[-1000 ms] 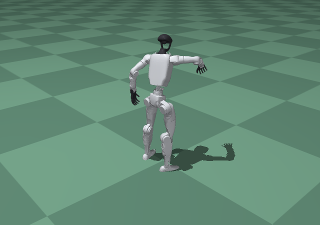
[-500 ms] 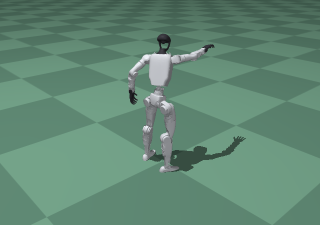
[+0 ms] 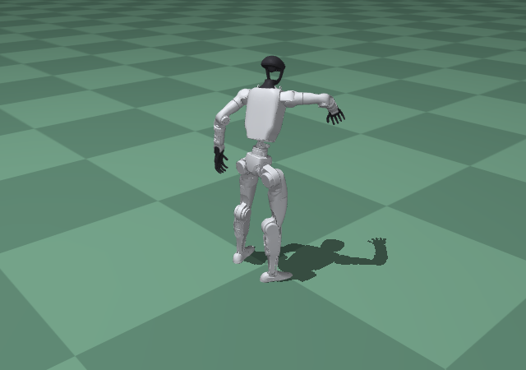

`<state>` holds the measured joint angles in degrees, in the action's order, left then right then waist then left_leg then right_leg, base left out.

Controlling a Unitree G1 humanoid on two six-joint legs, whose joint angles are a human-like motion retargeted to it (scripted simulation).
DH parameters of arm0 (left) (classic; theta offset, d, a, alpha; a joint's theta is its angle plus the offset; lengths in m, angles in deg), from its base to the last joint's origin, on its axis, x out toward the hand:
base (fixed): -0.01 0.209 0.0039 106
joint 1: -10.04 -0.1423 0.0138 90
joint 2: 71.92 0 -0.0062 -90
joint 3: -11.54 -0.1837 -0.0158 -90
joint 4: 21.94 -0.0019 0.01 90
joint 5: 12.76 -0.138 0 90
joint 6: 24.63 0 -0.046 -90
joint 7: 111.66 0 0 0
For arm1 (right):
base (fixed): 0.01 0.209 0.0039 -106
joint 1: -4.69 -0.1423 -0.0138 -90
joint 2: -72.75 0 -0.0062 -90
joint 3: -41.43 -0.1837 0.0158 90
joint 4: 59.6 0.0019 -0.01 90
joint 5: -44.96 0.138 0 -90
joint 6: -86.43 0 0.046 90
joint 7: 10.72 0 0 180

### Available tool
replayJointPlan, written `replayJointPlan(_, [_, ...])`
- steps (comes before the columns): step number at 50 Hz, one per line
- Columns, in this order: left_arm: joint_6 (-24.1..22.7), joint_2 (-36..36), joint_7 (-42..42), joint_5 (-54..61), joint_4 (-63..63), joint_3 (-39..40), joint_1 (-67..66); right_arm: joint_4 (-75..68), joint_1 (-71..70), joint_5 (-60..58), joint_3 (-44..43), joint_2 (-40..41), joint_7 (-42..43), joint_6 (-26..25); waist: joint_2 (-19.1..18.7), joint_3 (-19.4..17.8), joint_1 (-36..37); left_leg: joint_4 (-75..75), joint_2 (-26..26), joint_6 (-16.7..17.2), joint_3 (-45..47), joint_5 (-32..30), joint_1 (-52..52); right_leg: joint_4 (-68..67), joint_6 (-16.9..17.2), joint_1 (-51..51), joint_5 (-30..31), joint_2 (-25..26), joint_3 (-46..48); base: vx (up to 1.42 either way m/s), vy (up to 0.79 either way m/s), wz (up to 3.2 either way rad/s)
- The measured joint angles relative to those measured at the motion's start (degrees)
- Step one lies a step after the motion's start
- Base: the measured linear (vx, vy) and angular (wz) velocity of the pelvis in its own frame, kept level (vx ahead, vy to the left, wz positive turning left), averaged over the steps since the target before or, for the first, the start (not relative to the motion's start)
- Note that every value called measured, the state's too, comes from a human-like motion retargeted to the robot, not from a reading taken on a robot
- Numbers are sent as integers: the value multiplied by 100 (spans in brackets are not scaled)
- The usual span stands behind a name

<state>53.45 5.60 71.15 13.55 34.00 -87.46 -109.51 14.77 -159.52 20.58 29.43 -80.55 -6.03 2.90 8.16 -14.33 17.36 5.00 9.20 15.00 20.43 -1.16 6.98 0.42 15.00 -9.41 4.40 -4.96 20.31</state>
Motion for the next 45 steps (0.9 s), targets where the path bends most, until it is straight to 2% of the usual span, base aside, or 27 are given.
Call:
replayJointPlan(9, [-111,-343,-172,18,-126,-120,179,-3196,335,-1225,-476,-137,-616,-271,138,18,112,0,15,0,-60,-56,140,22,0,-94,56,34,112,0,0,0])
replayJointPlan(13, [-149,-485,-234,107,-141,-167,256,-4176,-256,-1378,-297,-32,-606,-437,189,26,289,0,0,0,-138,-69,188,7,0,-102,50,3,181,2,0,15])
replayJointPlan(18, [-116,-512,-258,152,-122,-218,279,-4483,-1546,-981,158,313,-361,-693,170,44,486,0,-27,0,-224,-86,230,-10,0,-100,44,-42,242,2,0,12])
replayJointPlan(24, [-61,-535,-206,49,-102,-95,214,-3572,-2469,-728,222,950,141,-780,239,86,698,0,-29,0,-246,-107,276,-1,0,-130,69,-40,243,0,0,0])
replayJointPlan(31, [-56,-617,-4,90,-41,384,29,-1230,-2485,-1252,222,1283,615,-459,497,55,837,0,23,0,-198,-87,200,4,0,-89,67,16,177,0,0,0])
replayJointPlan(39, [66,-362,26,121,-6,485,-19,1116,-1725,-1358,222,915,371,-141,443,-53,723,0,67,0,-149,-19,70,-40,0,-13,-10,26,100,0,0,0])
replayJointPlan(45, [22,-287,54,28,-15,362,23,1225,-594,-1367,222,286,161,113,353,-134,532,0,23,0,-111,-3,52,-35,0,-10,-24,-7,83,-1,1,-1])
